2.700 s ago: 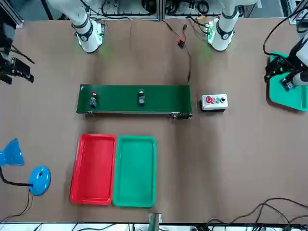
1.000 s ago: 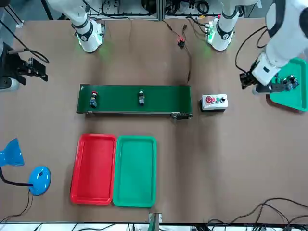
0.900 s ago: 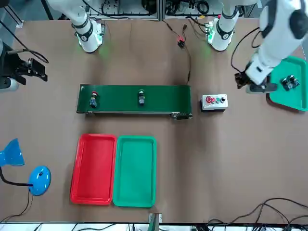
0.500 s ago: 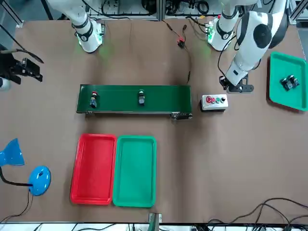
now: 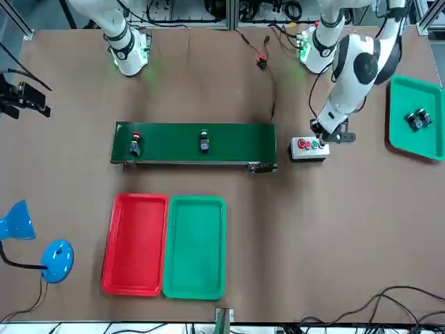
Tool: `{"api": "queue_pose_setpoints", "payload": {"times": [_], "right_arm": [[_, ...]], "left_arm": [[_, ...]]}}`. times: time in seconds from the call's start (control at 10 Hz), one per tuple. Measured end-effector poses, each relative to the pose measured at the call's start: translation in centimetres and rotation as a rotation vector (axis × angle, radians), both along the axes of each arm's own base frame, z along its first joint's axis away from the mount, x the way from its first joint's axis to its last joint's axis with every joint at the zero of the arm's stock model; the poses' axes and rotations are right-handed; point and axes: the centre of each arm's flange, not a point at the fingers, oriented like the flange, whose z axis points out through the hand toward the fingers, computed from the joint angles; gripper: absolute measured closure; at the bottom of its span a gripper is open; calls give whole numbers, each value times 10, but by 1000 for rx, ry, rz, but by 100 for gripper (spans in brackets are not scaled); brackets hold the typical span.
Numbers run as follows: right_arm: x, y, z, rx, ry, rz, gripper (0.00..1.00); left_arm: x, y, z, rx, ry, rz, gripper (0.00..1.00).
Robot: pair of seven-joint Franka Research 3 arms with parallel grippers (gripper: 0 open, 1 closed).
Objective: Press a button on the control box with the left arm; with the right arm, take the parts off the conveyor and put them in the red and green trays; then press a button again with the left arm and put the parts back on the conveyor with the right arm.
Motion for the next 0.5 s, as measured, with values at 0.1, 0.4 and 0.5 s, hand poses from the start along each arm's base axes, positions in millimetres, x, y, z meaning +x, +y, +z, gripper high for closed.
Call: {"api": "queue_pose_setpoints", "payload": {"times": [0.1, 0.4, 0.5], "right_arm": [[0, 0, 0, 0, 0, 0, 0], [0, 1, 0, 0, 0, 1, 0], [0, 1, 0, 0, 0, 2, 0]], "left_arm": [[1, -4, -14, -4, 8, 5, 99], [2, -5, -33, -10, 25, 6, 99], [3, -5, -36, -12, 24, 6, 99]]}}
